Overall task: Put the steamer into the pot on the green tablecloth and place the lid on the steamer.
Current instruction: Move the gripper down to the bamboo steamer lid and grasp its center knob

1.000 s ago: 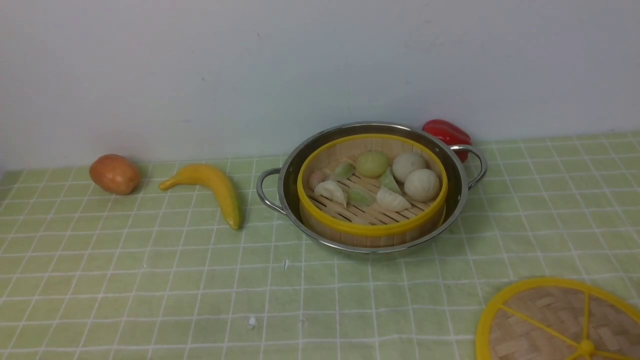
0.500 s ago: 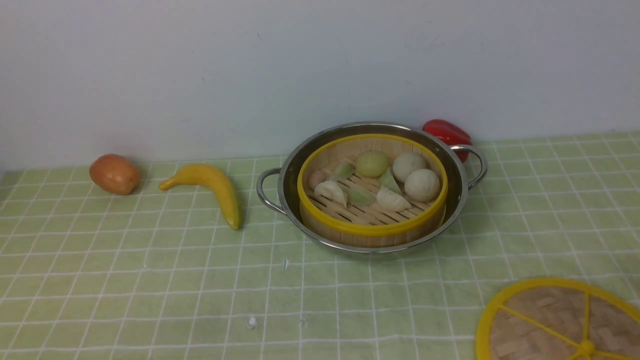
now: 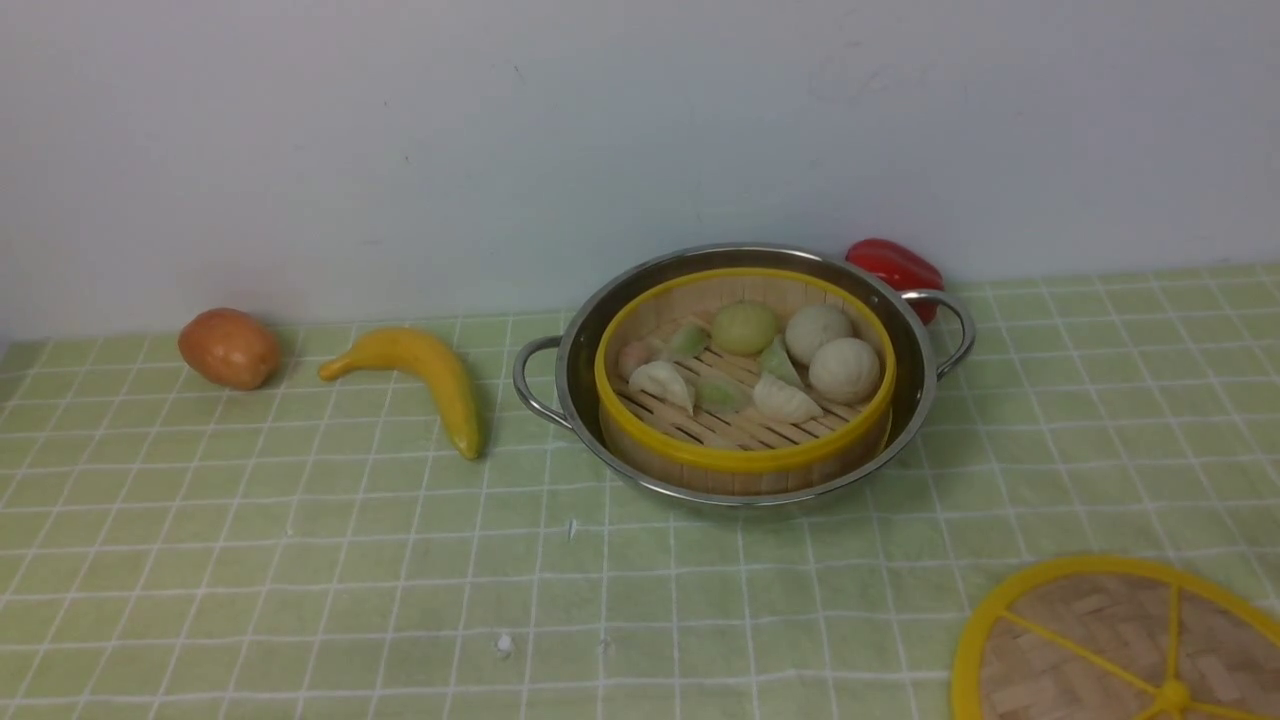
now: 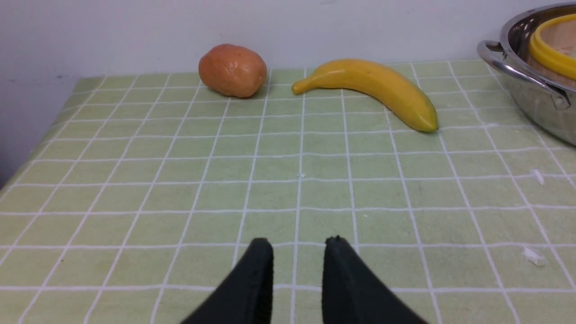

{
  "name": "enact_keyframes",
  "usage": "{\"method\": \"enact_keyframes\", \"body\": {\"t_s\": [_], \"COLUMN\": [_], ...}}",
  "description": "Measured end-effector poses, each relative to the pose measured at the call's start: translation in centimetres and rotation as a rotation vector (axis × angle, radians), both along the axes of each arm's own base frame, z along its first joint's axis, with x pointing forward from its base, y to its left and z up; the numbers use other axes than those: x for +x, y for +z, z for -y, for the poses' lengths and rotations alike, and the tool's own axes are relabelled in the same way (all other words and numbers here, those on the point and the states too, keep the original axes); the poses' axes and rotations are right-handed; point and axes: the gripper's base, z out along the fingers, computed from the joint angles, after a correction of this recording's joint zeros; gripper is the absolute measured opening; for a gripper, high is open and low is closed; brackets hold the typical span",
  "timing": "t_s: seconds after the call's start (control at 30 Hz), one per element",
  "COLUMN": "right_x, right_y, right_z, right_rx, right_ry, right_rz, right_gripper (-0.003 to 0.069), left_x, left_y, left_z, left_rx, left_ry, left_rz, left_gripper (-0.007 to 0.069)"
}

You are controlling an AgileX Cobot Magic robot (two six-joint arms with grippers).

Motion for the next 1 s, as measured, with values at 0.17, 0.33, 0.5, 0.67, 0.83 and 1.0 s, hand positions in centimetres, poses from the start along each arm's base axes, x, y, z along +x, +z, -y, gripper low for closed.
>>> {"method": "enact_keyframes", "body": {"t_s": [0.17,0.33,0.5,0.67,0.83,1.0], "right_x": [0.1,1.2,3.5,7.7,13.0,16.8], "right_y": [-0.4,-1.0,-0.3,-0.1,-2.4,-5.4], "right_z": [-0.4,-1.0,-1.6,-2.0,-2.9,-4.6], "right_rx": [0.045,-0.220,-0.540,-0.752,-0.876,-0.915], "right_ry": [0.055,0.123,0.235,0.329,0.455,0.560], "right_rz": [-0.066,-0.299,-0.531,-0.712,-0.941,-1.113], "right_gripper": [0.0240,0.0240,0.0240,0.0240,0.0240,0.0240], "left_x": [0.0,0.0,0.0,0.0,0.0,0.0], "left_y": [0.0,0.0,0.0,0.0,0.0,0.0], "left_z": [0.0,0.0,0.0,0.0,0.0,0.0], "left_rx": [0.000,0.000,0.000,-0.001,-0.001,-0.001], "left_ry": [0.000,0.000,0.000,0.000,0.000,0.000], "left_rz": [0.000,0.000,0.000,0.002,0.002,0.002], "left_gripper": [0.0170,0.0181,0.0191,0.0200,0.0204,0.0213]}}
